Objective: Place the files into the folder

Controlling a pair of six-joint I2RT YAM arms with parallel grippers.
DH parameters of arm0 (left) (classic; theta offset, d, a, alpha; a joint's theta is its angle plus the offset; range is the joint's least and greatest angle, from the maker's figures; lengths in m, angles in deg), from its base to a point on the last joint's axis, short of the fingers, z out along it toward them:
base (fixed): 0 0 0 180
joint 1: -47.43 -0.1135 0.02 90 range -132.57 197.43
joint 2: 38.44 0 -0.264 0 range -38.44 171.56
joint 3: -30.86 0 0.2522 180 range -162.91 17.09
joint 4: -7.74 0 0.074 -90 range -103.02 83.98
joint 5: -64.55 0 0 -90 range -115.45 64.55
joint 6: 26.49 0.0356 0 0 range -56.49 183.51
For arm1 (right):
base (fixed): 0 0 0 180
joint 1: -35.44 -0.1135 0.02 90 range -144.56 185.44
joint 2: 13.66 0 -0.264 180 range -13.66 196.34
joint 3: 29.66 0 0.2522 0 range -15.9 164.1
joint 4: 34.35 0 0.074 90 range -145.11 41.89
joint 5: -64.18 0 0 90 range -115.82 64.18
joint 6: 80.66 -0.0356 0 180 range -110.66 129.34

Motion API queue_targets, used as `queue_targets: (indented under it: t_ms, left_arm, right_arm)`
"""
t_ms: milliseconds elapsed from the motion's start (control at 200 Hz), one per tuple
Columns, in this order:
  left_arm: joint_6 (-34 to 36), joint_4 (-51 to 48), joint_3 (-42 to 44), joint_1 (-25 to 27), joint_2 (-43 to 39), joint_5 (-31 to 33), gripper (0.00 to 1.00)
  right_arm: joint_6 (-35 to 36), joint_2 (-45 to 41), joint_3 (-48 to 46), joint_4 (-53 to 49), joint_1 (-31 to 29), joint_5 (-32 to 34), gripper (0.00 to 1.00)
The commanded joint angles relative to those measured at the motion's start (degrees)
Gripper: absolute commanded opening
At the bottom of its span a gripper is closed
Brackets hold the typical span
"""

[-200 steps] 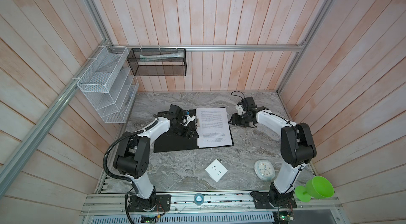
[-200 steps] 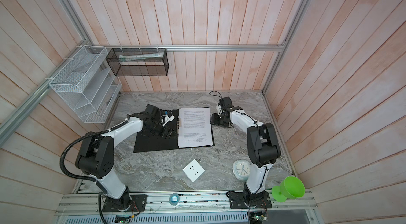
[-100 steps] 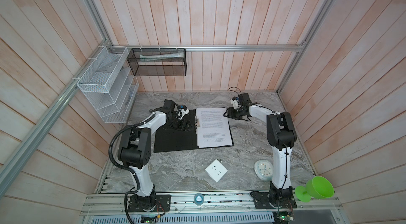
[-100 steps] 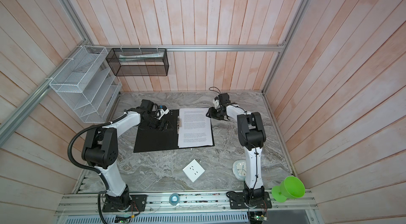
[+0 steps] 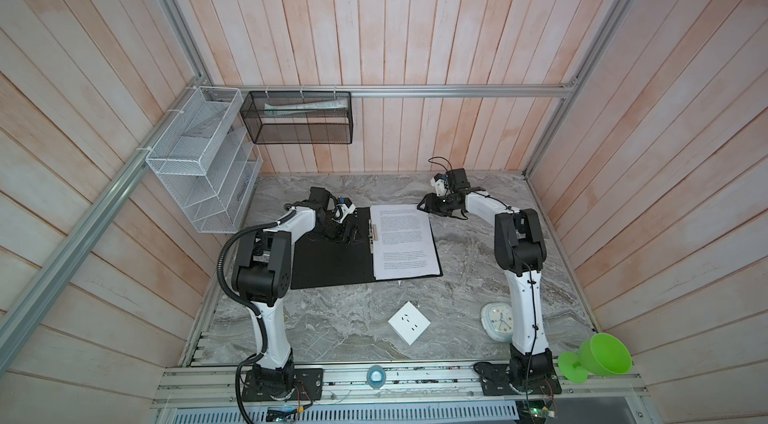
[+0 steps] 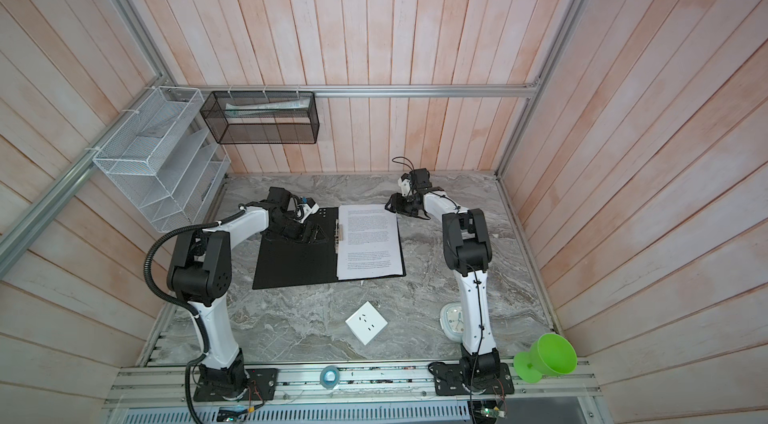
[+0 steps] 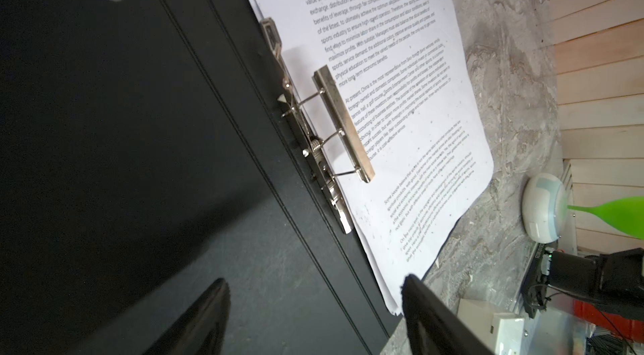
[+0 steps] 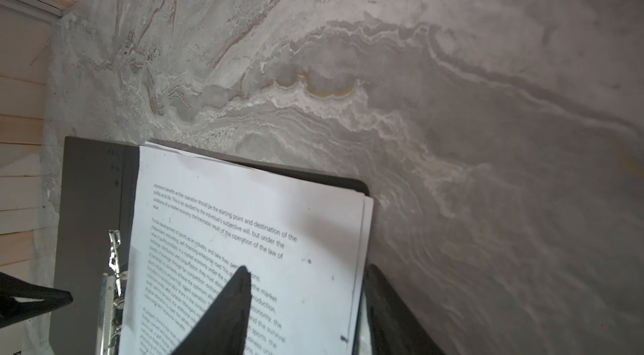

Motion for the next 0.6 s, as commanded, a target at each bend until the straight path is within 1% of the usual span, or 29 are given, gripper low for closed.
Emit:
queue_targets:
  t_ms: [0, 140, 260, 460, 590]
  left_arm:
    - [0.68, 0.66, -1.25, -0.46, 1.27, -1.40, 0.80]
    - [0.99, 0.89, -1.43, -0.75, 2.22, -1.40, 0.80]
    - [1.00, 1.04, -2.01, -0.95, 3.20, -1.73, 0.80]
    - [0.64, 0.94, -3.17, -1.24, 3.44, -1.60, 0.80]
    - [0.46, 0.00, -3.88, -2.22, 1.50, -1.54, 0.80]
  right_arm:
    - [0.47, 1.83, 1.71, -2.05, 0.00, -1.52, 0.54]
    - [1.22, 1.96, 2.50, -2.46, -0.76, -4.58, 0.54]
    - [2.62, 1.96, 2.94, -4.16, -1.81, -4.85, 0.54]
    - [3.37, 1.15, 3.12, -5.90, -2.02, 0.08, 0.55]
    - [2.22, -1.23, 3.05, -4.80, -1.62, 2.41, 0.55]
